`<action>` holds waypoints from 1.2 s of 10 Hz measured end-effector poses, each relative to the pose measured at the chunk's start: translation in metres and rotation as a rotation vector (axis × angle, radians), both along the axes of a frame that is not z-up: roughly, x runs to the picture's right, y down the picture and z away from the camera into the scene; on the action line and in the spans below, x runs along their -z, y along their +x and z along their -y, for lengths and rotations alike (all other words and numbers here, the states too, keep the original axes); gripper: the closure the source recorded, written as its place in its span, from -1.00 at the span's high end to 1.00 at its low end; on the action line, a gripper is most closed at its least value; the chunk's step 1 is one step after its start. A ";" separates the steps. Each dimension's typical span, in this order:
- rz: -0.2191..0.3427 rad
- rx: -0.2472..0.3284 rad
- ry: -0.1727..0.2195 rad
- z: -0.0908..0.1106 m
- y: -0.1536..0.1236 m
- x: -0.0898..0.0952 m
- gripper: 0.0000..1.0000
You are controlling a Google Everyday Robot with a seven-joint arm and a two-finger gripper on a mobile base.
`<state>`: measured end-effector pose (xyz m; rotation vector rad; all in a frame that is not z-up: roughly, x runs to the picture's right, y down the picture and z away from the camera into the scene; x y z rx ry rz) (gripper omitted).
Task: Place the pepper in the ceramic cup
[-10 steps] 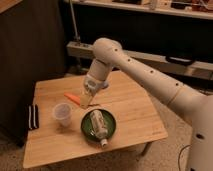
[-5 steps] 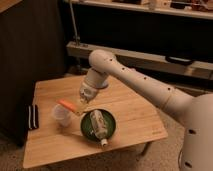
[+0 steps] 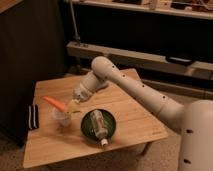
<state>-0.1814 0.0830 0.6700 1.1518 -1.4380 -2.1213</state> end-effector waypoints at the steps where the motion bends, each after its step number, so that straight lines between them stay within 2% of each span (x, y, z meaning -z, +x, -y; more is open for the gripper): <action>1: 0.037 -0.011 0.015 0.003 -0.006 -0.002 -0.90; 4: 0.105 -0.023 0.017 0.008 -0.021 -0.010 -0.90; 7: 0.158 -0.038 -0.007 0.007 -0.034 -0.020 -0.90; 9: 0.247 -0.056 -0.029 0.006 -0.046 -0.022 -0.90; 12: 0.311 -0.068 -0.023 0.004 -0.055 -0.028 -0.90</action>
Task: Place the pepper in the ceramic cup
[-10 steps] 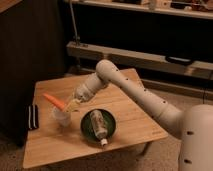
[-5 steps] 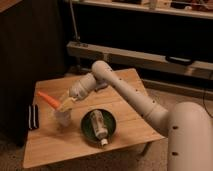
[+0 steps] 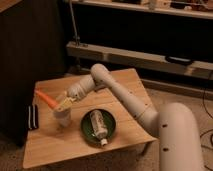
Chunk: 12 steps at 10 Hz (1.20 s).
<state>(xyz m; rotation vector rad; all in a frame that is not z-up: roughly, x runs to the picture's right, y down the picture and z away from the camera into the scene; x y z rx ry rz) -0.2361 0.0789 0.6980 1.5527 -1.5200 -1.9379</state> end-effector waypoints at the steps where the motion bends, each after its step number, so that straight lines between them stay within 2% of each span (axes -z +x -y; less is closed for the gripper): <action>1: 0.014 0.004 0.008 0.000 -0.002 -0.002 -0.90; 4: 0.025 0.017 0.033 0.003 0.000 -0.008 -0.90; 6: 0.012 0.011 0.043 0.009 0.006 -0.011 -0.90; 7: -0.003 0.002 0.048 0.013 0.011 -0.013 -0.81; 9: -0.023 -0.016 0.048 0.019 0.017 -0.016 -0.45; 10: -0.027 -0.014 0.049 0.021 0.016 -0.016 -0.18; 12: -0.025 -0.001 0.044 0.019 0.015 -0.015 0.22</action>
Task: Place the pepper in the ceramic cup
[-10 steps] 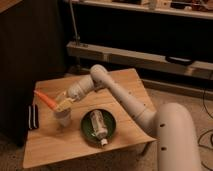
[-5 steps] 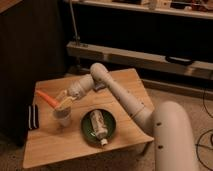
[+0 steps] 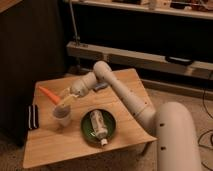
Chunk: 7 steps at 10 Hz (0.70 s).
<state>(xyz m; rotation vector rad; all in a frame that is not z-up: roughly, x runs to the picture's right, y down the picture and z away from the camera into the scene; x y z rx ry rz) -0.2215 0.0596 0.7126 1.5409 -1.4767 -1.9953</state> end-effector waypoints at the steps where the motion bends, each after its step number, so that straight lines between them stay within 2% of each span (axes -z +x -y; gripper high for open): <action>1: 0.001 0.002 -0.009 0.000 0.001 0.000 0.49; 2: 0.006 0.005 -0.021 -0.001 0.002 -0.001 0.59; 7: 0.005 -0.009 -0.050 -0.001 0.011 -0.003 0.60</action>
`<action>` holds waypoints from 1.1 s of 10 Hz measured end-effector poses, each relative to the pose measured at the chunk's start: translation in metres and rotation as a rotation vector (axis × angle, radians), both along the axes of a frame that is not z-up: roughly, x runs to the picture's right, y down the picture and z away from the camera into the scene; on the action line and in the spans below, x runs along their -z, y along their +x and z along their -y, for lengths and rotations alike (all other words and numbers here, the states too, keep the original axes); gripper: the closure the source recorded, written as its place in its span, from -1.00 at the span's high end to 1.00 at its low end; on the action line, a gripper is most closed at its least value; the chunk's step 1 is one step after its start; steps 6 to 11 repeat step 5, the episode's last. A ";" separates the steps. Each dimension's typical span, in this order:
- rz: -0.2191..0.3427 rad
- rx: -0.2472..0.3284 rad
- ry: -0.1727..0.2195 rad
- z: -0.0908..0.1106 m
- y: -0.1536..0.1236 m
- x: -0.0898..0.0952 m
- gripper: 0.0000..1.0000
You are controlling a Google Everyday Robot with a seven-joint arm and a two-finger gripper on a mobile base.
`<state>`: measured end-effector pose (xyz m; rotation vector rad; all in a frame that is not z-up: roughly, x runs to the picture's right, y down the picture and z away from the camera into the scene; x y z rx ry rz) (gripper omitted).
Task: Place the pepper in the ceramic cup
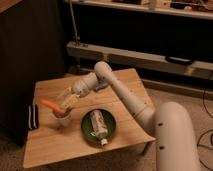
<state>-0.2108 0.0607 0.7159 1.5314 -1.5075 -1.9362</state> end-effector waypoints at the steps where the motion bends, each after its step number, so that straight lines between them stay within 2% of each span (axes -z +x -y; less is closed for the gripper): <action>1: -0.003 -0.003 -0.002 0.000 0.001 -0.001 0.60; 4: -0.047 -0.028 -0.028 0.007 0.007 0.000 0.60; 11: -0.050 -0.031 -0.030 0.008 0.009 0.000 0.60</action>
